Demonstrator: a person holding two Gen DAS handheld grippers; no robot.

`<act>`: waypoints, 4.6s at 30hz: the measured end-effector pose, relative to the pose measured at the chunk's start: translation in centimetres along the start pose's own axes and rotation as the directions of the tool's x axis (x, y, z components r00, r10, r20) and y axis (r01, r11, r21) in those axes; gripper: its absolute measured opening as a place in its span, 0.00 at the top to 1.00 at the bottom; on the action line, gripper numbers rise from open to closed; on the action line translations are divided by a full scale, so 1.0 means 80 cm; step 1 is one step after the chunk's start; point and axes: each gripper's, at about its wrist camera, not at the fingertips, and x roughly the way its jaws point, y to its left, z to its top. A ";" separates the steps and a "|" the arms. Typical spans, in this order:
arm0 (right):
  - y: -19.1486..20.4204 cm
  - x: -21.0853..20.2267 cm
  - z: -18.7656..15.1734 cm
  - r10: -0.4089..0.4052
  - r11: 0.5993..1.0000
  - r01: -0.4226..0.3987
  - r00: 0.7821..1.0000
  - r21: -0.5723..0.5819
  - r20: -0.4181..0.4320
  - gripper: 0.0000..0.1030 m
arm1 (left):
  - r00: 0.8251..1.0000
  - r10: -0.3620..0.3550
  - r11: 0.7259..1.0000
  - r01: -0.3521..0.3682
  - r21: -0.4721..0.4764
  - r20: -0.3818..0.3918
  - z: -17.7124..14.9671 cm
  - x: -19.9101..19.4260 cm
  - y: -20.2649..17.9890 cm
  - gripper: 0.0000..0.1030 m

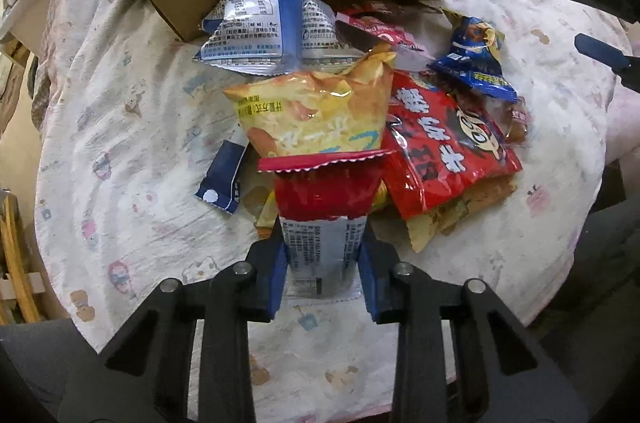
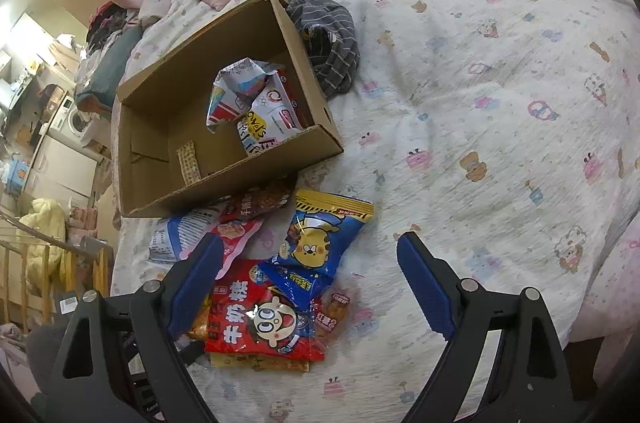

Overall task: Organize snacks
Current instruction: 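Lower the left tool to the pile and grasp the red-topped white snack bag, then grasp the yellow-and-blue chip bag with the right tool while the left tool holds the red bag, then carry both bags over the box and open both tools to drop them inside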

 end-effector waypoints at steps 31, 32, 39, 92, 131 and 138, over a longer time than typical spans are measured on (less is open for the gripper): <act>0.015 0.114 0.011 -0.040 0.994 0.065 0.963 0.086 -0.266 0.29 | 0.987 0.035 0.990 -0.014 -0.138 0.154 0.076 -0.080 0.082 0.73; 0.016 0.119 0.012 -0.050 0.994 0.076 0.961 0.083 -0.273 0.29 | 0.987 0.032 0.990 -0.010 -0.139 0.155 0.077 -0.079 0.082 0.73; 0.005 0.148 0.018 -0.072 0.987 0.113 0.947 0.114 -0.314 0.41 | 0.986 0.040 0.988 -0.016 -0.152 0.160 0.080 -0.079 0.086 0.73; 0.124 0.036 0.131 0.291 0.946 -0.275 0.953 -0.172 0.079 0.57 | 0.943 0.076 0.983 -0.016 -0.183 0.325 0.238 -0.134 0.089 0.73; 0.140 0.111 0.151 0.233 0.959 -0.231 0.973 -0.163 -0.008 0.56 | 0.966 0.065 0.989 -0.030 -0.142 0.251 0.264 -0.054 0.081 0.73; 0.139 0.112 0.151 0.218 0.963 -0.215 0.976 -0.165 -0.004 0.56 | 0.959 0.098 0.992 -0.073 -0.103 0.267 0.265 -0.059 0.073 0.73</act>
